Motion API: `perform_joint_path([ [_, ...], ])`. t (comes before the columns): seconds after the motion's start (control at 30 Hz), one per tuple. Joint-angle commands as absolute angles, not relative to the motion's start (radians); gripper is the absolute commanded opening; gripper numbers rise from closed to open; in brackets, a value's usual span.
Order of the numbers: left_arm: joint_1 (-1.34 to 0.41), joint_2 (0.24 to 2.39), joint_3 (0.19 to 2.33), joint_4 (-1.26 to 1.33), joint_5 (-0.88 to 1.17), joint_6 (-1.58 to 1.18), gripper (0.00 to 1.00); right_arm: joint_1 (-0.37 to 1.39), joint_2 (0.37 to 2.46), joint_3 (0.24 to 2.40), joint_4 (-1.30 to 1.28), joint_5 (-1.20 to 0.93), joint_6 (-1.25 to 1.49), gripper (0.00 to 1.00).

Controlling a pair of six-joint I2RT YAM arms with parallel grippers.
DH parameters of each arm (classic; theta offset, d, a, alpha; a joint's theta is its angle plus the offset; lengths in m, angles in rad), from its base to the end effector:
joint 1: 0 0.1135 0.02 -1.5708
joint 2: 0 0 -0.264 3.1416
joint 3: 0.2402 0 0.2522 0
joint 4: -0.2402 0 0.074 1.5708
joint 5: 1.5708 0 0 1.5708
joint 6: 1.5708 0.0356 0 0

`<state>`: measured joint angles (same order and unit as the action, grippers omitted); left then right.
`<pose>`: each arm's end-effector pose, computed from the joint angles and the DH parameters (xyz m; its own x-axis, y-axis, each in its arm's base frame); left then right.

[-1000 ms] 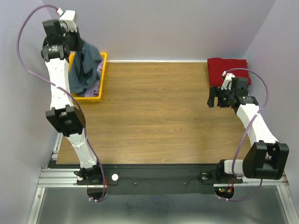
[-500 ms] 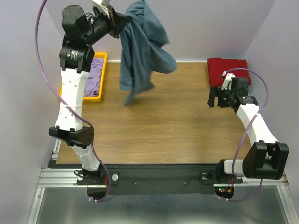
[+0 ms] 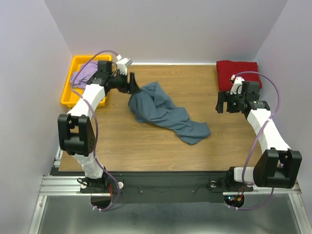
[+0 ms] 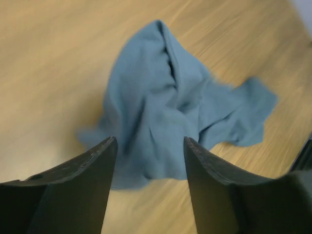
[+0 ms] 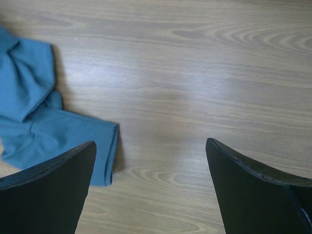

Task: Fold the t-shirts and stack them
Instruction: Move the tshirt to the center of the board, then flatten the tshirt out

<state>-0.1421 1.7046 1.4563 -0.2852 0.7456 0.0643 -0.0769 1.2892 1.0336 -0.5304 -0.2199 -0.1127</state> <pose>0.3863 -0.0797 0.3222 -0.4585 0.1133 -0.8814 0.7132 0.6386 -0.2890 0.2754 -0.0134 0.2863 -0.6921 -0.0567 -0.7196 -0.1575 0.9847 0.0739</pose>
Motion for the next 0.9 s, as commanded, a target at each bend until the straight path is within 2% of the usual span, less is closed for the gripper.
perform_joint_path([
  [0.0,-0.028,1.649,1.404,-0.276,0.658,0.158,0.72,-0.071,1.311,1.086,-0.584,-0.348,-0.167,1.0],
  [0.23,-0.063,1.604,1.261,-0.374,0.598,0.313,0.73,-0.066,1.423,1.121,-0.702,-0.607,-0.253,1.0],
  [0.47,-0.126,1.649,1.192,-0.354,0.58,0.327,0.73,-0.003,1.544,1.109,-0.75,-0.575,-0.291,0.96],
  [0.67,-0.285,1.71,1.359,-0.351,0.551,0.371,0.73,0.048,1.63,1.083,-0.753,-0.549,-0.272,0.81],
  [0.87,-0.4,1.895,1.636,-0.334,0.463,0.379,0.74,0.049,1.683,1.058,-0.752,-0.52,-0.255,0.78],
])
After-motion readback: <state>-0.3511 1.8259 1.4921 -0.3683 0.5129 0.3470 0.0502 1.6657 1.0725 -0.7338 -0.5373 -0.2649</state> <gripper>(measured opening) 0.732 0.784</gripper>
